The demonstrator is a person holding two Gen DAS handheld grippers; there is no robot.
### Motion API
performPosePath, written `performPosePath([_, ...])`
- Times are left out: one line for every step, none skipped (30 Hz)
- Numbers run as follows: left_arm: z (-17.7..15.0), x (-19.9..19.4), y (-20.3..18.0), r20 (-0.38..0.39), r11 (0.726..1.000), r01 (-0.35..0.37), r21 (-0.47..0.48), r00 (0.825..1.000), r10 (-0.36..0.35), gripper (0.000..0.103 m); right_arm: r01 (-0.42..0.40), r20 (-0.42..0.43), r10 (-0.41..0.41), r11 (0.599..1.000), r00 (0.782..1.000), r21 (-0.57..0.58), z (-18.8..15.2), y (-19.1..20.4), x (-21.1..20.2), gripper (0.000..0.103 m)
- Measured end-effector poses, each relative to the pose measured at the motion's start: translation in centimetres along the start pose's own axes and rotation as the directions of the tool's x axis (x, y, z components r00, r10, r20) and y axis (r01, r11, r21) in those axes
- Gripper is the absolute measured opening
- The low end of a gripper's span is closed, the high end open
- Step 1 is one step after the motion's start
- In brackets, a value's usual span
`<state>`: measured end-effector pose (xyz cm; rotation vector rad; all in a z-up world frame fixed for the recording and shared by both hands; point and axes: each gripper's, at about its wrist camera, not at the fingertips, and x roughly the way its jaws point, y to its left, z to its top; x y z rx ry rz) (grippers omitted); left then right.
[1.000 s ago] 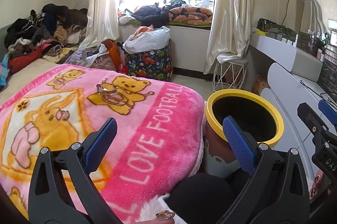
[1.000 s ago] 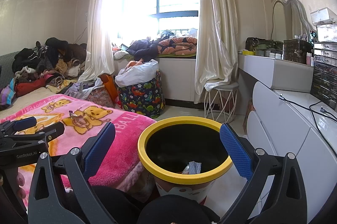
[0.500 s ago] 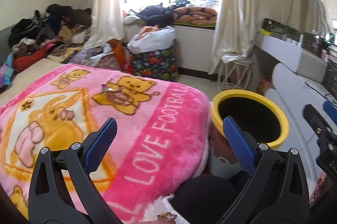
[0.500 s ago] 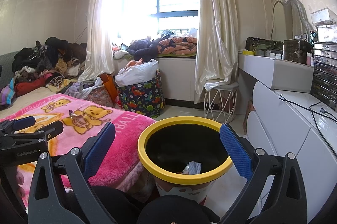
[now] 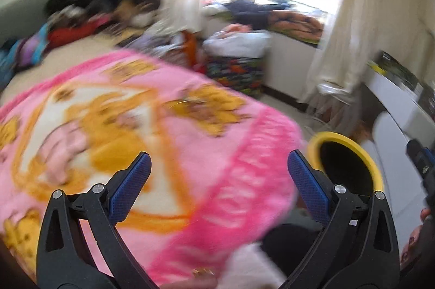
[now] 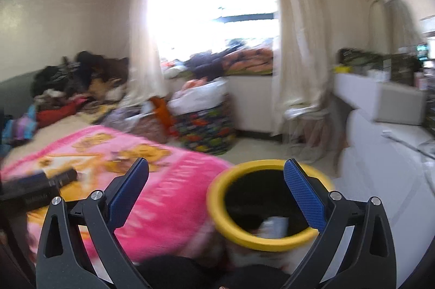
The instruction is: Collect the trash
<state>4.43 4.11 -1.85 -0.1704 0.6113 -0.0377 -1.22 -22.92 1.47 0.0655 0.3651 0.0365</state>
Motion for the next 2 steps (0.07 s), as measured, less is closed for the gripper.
performPosePath([0.2,-0.2,2.9,-0.005,0.996,-0.076,-0.039,0.997,0.075,0.092,-0.058,-0.039,0.057,0.998,0.998,-0.019,0.7,1.7,1.1,0.097])
performPosePath([0.2,-0.6,5.4,-0.010,0.988,-0.141,-0.069,0.990,0.141,0.092,-0.134,-0.093,0.129,0.990,0.987,-0.046,1.3,4.0,2.5,0.097])
